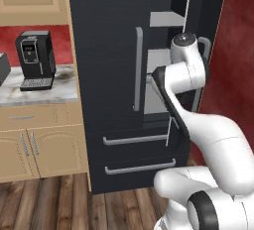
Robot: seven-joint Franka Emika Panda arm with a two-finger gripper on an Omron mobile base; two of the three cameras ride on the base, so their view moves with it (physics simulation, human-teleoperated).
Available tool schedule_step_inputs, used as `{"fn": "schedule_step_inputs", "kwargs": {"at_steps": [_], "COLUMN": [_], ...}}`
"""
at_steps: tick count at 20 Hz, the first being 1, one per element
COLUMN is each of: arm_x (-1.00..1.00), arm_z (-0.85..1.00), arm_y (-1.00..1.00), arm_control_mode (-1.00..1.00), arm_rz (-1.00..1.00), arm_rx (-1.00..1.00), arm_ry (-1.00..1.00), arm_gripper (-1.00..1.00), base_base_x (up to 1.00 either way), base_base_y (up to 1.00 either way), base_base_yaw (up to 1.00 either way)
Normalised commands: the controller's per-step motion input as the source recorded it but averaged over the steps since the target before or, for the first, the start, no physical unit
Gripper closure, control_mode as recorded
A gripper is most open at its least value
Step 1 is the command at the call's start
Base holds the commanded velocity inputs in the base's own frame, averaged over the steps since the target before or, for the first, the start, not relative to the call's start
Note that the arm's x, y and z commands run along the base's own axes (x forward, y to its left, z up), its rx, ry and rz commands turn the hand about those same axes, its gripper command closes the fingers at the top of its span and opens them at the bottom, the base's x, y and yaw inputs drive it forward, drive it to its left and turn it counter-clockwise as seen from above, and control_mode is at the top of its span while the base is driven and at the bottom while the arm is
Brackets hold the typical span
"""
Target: Move the hot dog bun to the plate on the dining table and place the condiment next to that plate. Then navigate to the fridge and take the sausage and place it on the plate as well.
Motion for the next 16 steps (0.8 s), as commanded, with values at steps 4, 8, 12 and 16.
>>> {"fn": "schedule_step_inputs", "kwargs": {"at_steps": [4, 8, 12, 16], "arm_x": [0.38, 0.73, 0.64, 0.34], "arm_z": [0.0, -0.07, -0.28, -0.37], "arm_y": [0.69, 0.23, 0.0, -0.01], "arm_control_mode": [-1.0, -1.0, -1.0, -1.0], "arm_rz": [0.0, 0.03, 0.07, 0.01], "arm_rx": [-0.15, -0.04, -0.01, -0.05], "arm_ry": [0.06, 0.0, 0.0, -0.03], "arm_gripper": [-1.0, -1.0, -1.0, -1.0], "base_base_x": [0.0, 0.0, 0.0, 0.0], "base_base_y": [0.0, 0.0, 0.0, 0.0], "base_base_yaw": [0.0, 0.0, 0.0, 0.0]}}
